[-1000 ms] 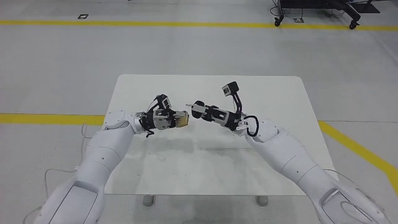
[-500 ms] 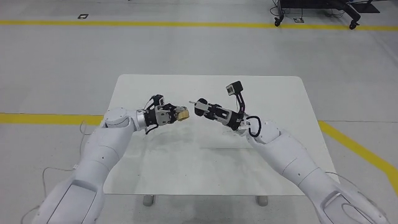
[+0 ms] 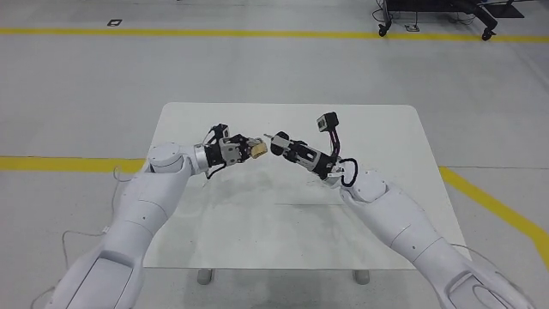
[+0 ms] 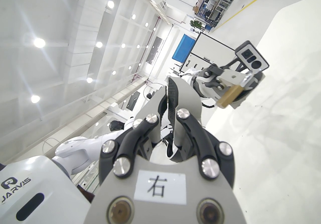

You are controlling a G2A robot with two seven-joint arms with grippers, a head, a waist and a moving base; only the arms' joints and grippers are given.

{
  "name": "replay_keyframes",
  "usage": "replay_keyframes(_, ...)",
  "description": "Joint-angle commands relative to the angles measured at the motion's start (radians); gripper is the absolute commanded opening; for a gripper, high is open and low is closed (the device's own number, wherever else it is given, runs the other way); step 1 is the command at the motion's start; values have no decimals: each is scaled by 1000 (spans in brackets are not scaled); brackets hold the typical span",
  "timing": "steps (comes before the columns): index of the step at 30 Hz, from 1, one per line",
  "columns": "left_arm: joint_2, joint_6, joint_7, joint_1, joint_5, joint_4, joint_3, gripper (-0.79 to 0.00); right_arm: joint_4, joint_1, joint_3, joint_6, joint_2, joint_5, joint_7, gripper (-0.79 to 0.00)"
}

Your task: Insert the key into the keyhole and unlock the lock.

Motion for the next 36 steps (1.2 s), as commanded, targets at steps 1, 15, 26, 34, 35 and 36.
replay_keyframes(1, 3, -9, 139, 12, 6, -29, -18, -785, -35, -17, 1, 19, -3, -71, -75, -785)
replay_keyframes(15, 22, -58, 323, 78, 51, -155, -84, -785, -195, -162, -58, 234, -58, -332, -597, -785)
replay_keyframes(26, 34, -35, 334, 115, 75, -219, -117, -785, -101, -104, -101, 260, -121, -313, -625, -785)
replay_keyframes(34, 34, -31, 337, 125, 83, -234, -121, -785, -75, -102, -90, 265, -148, -336, -668, -785)
replay_keyframes(35, 34, -29, 338, 126, 83, -235, -121, -785, -73, -103, -89, 265, -150, -338, -671, -785)
replay_keyframes(36, 34, -29, 338, 126, 83, -236, -122, -785, -71, -104, -87, 267, -153, -341, -673, -785)
